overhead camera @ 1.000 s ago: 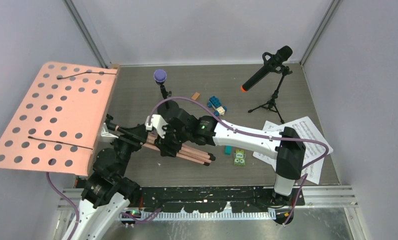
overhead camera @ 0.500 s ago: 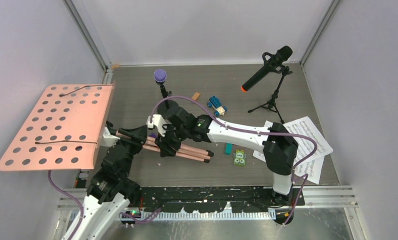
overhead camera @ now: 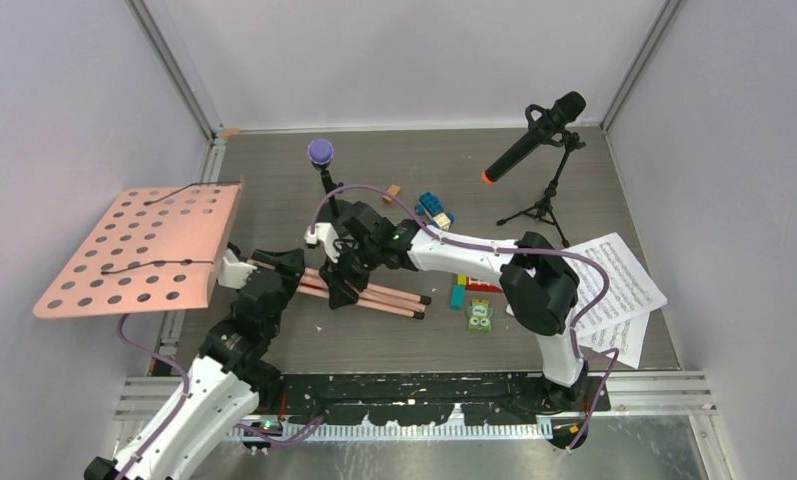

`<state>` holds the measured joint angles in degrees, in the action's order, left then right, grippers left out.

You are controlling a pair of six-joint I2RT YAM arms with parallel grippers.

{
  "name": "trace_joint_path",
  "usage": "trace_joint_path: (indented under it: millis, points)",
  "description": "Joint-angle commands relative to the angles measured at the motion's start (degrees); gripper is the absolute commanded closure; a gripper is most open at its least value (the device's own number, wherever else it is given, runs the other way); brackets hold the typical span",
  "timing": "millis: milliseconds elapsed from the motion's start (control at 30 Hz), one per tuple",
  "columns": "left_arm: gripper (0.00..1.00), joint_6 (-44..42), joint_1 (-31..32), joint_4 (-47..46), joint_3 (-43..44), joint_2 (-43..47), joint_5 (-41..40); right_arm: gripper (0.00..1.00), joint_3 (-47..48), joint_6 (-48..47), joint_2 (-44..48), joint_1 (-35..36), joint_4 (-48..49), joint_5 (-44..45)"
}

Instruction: Pack up the instrument practice props

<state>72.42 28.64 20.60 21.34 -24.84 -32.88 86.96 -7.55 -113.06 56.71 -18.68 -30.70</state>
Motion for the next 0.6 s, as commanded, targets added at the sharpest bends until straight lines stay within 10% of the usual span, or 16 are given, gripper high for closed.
trace_joint_path:
  millis: [0,300,567]
  points:
    - [1.00,-3.0,0.7,2.7,0.0,-4.5,-2.5,1.00,7.2,2.9,-0.5,-7.9,21.5,15.7]
    - [0.90,-4.3,-2.8,-2.9,-1.5,-9.5,-1.2,1.00,11.8,3.0,-7.5,-10.3,21.0,16.7]
    - [0.59,-5.0,-5.9,-8.8,-1.9,-17.1,4.7,1.00,11.8,4.9,-9.0,-12.5,22.8,15.8]
